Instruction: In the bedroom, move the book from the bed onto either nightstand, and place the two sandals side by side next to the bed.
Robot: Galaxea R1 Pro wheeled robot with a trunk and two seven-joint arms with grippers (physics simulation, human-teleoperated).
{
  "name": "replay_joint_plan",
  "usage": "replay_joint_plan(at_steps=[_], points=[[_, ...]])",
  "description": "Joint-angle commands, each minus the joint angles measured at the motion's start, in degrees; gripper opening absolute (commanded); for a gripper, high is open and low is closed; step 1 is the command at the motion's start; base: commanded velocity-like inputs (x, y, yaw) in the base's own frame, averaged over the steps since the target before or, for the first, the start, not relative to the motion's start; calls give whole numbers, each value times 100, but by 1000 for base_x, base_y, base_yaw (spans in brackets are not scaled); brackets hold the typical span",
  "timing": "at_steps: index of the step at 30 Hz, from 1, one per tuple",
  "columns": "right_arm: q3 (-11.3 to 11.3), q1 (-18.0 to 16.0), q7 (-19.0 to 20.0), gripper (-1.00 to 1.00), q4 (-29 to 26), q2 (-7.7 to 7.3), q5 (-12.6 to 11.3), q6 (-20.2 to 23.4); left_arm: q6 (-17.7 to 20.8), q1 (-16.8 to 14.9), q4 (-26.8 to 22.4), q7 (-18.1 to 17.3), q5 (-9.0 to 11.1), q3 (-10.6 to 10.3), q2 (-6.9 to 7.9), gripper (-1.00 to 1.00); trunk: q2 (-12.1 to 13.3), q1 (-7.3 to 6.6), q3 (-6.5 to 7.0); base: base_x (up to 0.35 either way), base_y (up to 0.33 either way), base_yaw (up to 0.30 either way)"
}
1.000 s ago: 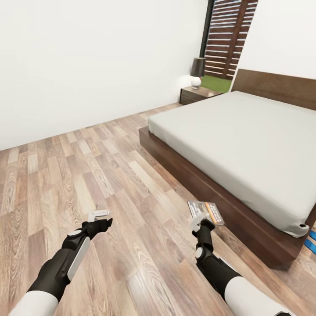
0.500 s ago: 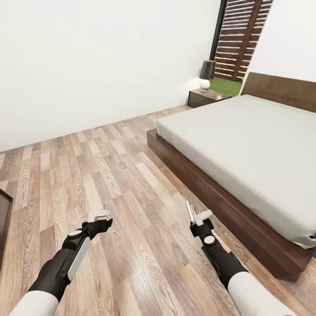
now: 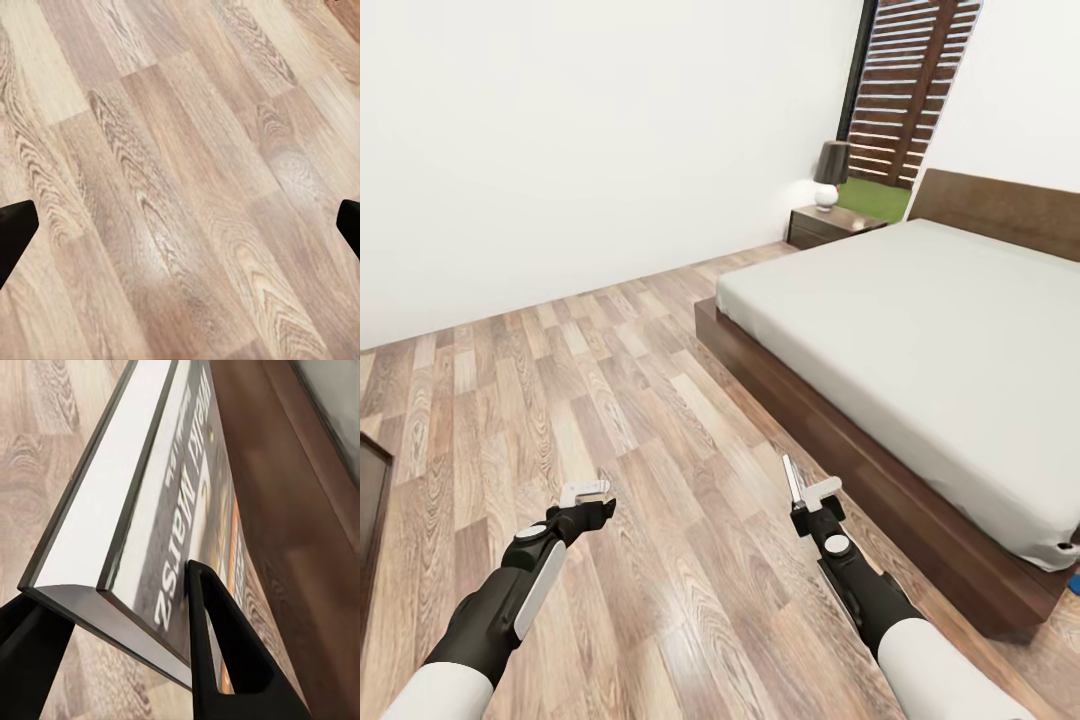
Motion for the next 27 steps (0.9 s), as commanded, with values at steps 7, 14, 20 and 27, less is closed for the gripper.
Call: replay_joint_plan(at_steps=[7,14,20,27], points=[[22,-2,-18,-100,-6,5,54,41,18,-2,-7,54,53,-23,7,100,280,-155,122,0,0,0],[30,-2,-15,-100,-14,-7,57,41,18,-2,-11,57,18,-23,7,100,561,-309,248,0,0,0],[33,-2,-15,-100,-22,-26,61,41,18,-2,-12,49,2,-23,7,100,802,-440,355,0,0,0],[38,-2,-15,-100,-23,-29,61,41,18,-2,-14,39,8,-23,13,100,1082,-594,481,0,0,0]])
